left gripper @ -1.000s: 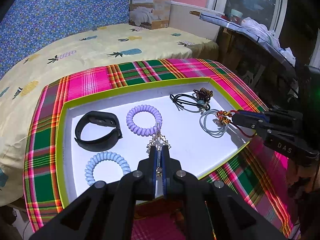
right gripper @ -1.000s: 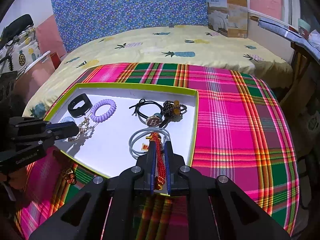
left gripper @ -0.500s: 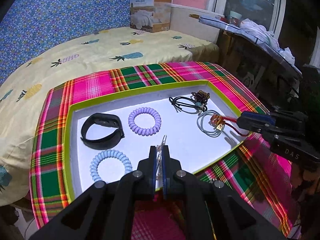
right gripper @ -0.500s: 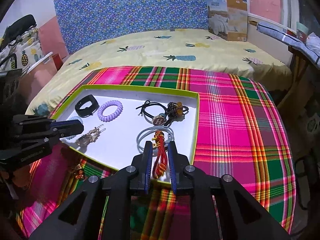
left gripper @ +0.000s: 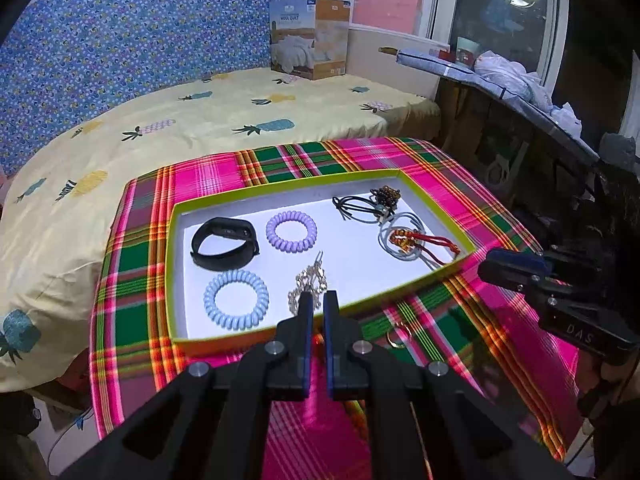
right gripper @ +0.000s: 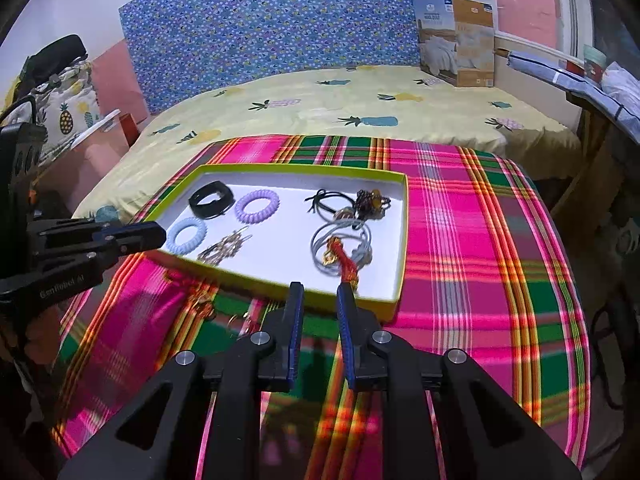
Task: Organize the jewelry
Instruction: 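Open the right tool to drop the tassel in the box while the left tool releases the clip, then move the right tool to the gold ring while the left tool moves to the red cord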
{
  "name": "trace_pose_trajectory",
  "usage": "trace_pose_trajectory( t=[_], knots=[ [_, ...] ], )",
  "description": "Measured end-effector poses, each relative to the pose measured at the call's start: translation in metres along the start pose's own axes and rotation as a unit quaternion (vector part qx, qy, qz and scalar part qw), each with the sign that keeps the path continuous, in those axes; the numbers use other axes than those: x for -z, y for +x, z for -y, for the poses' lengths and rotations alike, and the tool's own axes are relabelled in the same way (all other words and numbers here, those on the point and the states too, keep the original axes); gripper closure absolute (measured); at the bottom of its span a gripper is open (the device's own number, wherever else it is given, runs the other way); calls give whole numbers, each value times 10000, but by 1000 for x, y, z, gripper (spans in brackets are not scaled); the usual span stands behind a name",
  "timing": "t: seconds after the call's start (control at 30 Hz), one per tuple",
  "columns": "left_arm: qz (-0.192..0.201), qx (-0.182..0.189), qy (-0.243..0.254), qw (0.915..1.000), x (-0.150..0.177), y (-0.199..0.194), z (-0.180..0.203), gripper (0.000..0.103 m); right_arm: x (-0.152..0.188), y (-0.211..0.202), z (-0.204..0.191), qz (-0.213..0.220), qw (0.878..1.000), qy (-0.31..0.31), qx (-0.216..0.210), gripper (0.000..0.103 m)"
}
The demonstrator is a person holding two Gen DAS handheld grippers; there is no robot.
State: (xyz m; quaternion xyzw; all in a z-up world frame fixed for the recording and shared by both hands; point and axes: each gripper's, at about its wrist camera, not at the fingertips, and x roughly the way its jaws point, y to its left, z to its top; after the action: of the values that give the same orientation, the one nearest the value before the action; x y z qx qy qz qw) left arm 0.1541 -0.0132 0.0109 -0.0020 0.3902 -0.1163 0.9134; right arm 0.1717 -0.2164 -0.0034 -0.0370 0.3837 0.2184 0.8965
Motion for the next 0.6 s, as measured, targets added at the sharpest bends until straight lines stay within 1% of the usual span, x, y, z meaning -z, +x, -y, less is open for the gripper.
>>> trace_pose_trajectory(
  t=[0.27,0.3,0.4,0.5,0.53,0.6],
  knots=[
    [21,-80,-14,10000,14,-16,7,98,16,-20,-10,46,10000,-6,-64,85],
    [22,-94,-19,10000,16,-18,7,98,18,-22,-12,54,10000,-13,-75,84],
    [18,-100,-57,9999,22,-23,7,98,23,-27,-17,70,9999,-26,-111,76],
    [12,-95,-113,9999,31,-28,4,96,29,-31,-23,65,9998,-37,-158,76],
    [9,-99,-128,9999,33,-28,4,94,30,-32,-24,56,9998,-40,-172,76],
    [-13,-98,-161,9998,39,-29,1,88,35,-32,-28,26,9997,-57,-218,76]
  ],
)
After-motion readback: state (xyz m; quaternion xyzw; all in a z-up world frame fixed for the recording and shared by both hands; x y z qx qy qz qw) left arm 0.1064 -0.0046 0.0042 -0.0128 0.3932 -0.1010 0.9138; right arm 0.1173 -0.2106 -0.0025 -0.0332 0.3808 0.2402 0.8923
